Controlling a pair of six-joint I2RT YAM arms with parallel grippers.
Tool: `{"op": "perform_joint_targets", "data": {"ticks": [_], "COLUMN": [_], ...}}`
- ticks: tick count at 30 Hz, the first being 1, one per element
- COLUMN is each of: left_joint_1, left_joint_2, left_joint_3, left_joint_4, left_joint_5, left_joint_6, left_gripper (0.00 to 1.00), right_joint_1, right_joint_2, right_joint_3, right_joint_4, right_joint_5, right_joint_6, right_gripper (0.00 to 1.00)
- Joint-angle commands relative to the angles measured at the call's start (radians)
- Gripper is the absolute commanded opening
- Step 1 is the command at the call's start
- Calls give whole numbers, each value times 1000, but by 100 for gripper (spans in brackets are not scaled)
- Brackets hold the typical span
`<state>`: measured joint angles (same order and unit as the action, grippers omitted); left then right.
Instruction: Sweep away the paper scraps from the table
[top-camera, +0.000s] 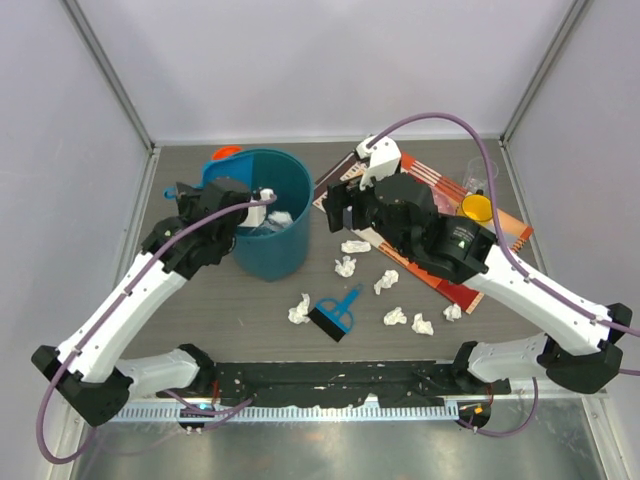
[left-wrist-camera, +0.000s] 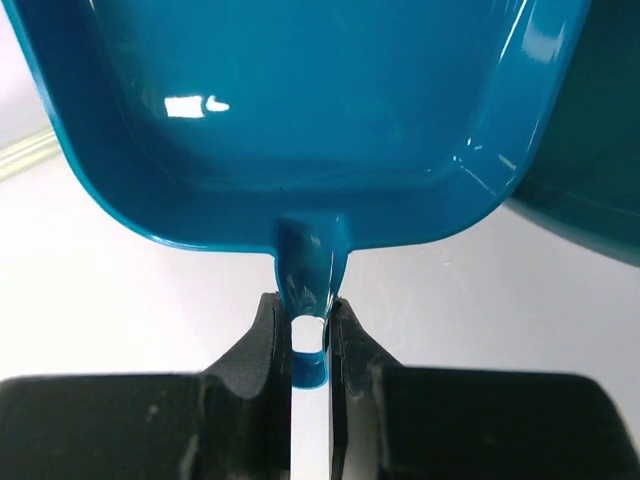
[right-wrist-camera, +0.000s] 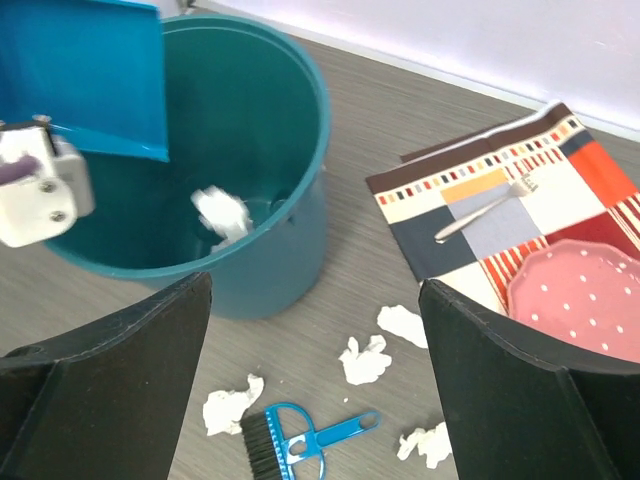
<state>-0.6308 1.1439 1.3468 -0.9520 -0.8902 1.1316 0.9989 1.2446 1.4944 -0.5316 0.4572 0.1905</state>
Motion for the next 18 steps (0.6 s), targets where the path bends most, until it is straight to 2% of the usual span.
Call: {"op": "perform_joint_targets", "data": {"ticks": [1,4,5,7,8,9,10,11,13,14,15,17,18], "left_joint_1": [-12,-12,-12,-9,-4,12,25,39,92,114,162,221,283], "left_joint_2": [-12,6,17,63,79,92,100,96,79,59,53,47,39], "left_joint_3": [-6,58,128,224,317,354,379,390,368,336,325,315,315], "left_joint_4": [255,262,189,54,-71,-126,-151,-157,-102,-70,-30,-13,-11], "left_joint_5": [-165,-138,-121,-35,0,45,110,141,172,203,220,305,350], "left_joint_6": [155,73,32,-160,-221,-331,-364,-389,-411,-412,-414,-447,-464], "left_gripper": [0,0,0,0,0,0,0,0,0,0,0,0,0], "right_joint_1": [-9,-26,-31,-34,-36,-36,-36,-36,-36,-36,-36,-36,-34], "right_joint_2": [-2,-33,-43,-74,-83,-94,-105,-106,-102,-74,-56,13,30], "right_joint_3": [-43,-98,-114,-178,-203,-256,-278,-293,-313,-310,-298,-302,-331], "right_joint_4": [25,31,32,33,35,29,24,13,-59,-95,-193,-280,-325], "right_joint_5": [197,233,242,258,258,249,233,201,175,158,153,144,121], "right_joint_6": [108,220,265,393,439,478,533,555,622,704,748,878,923], "right_gripper": [91,91,91,91,91,91,91,91,84,82,81,80,81]}}
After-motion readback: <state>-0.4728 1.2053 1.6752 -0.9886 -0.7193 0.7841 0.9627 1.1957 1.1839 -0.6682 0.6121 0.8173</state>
